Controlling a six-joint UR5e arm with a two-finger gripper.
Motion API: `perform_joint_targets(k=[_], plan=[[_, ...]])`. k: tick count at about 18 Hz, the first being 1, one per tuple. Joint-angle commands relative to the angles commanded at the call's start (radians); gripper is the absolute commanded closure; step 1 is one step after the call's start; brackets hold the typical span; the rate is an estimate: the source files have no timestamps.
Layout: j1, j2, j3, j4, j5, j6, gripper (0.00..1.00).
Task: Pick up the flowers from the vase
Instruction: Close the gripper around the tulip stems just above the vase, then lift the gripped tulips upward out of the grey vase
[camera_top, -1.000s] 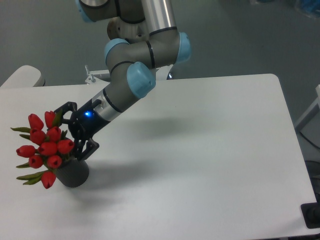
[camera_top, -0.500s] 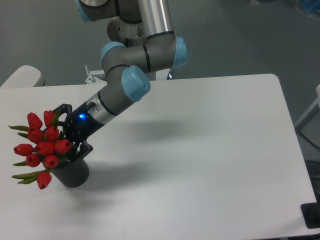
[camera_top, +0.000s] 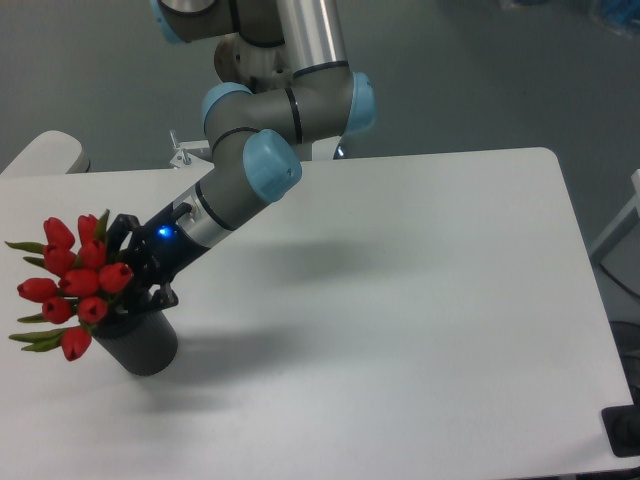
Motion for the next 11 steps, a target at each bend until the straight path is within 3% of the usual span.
perform_joint_targets(k=[11], plan=[[0.009,0.008,0.032,0.000,-0.005,-0.058,0.59]])
